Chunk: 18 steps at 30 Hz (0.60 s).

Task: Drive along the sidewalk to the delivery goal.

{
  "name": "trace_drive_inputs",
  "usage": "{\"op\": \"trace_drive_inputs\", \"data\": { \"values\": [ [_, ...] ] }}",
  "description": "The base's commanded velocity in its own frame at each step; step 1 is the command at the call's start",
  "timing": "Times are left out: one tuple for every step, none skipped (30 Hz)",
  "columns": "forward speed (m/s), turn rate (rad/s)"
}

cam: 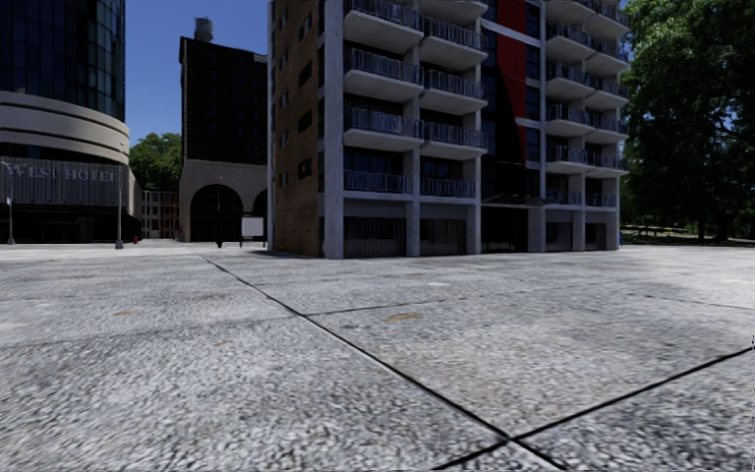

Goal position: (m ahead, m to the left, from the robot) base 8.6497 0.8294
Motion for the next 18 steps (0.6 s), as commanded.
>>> {"op": "trace_drive_inputs", "data": {
  "values": [
    [2.00, 0.00],
    [2.00, 0.00],
    [2.00, 0.00],
    [2.00, 0.00],
    [2.00, 0.00],
    [2.00, 0.00],
    [2.00, 0.00],
    [2.00, 0.00],
    [2.00, 0.00],
    [2.00, 0.00],
    [2.00, 0.00],
    [2.00, 0.00],
    [2.00, 0.00],
    [2.00, 0.00],
    [2.00, 0.00],
    [2.00, 0.00],
    [2.00, 0.00],
    [2.00, 0.00]
  ]
}}
